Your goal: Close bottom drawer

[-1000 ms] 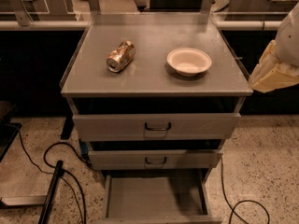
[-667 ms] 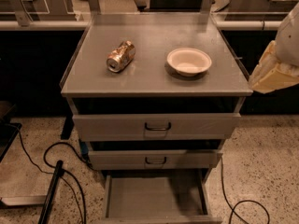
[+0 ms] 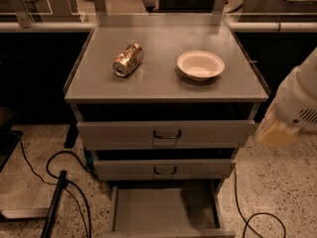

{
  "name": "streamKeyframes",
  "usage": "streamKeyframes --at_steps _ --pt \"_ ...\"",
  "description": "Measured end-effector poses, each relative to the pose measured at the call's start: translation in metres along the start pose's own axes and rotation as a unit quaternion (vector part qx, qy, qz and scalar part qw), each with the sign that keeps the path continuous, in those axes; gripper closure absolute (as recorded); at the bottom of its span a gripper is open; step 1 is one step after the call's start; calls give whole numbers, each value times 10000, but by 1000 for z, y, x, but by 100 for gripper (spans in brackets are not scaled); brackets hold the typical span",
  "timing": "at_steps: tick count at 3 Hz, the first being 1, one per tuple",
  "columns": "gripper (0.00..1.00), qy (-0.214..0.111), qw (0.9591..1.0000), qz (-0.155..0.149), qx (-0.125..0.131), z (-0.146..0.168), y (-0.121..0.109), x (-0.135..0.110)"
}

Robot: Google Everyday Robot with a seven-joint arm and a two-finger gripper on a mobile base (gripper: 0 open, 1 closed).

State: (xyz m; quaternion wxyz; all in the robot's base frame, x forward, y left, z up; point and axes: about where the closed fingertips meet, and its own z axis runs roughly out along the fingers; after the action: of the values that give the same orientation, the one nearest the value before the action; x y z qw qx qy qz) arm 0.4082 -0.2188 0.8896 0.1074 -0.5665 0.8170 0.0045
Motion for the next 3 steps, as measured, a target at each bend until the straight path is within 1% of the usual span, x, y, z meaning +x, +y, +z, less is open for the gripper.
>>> streamKeyframes --at_steps 1,2,3 --pt "100 191 9976 299 -588 68 35 21" --pt "100 290 9964 310 -727 80 46 28" --pt "100 290 9964 310 -727 80 46 28"
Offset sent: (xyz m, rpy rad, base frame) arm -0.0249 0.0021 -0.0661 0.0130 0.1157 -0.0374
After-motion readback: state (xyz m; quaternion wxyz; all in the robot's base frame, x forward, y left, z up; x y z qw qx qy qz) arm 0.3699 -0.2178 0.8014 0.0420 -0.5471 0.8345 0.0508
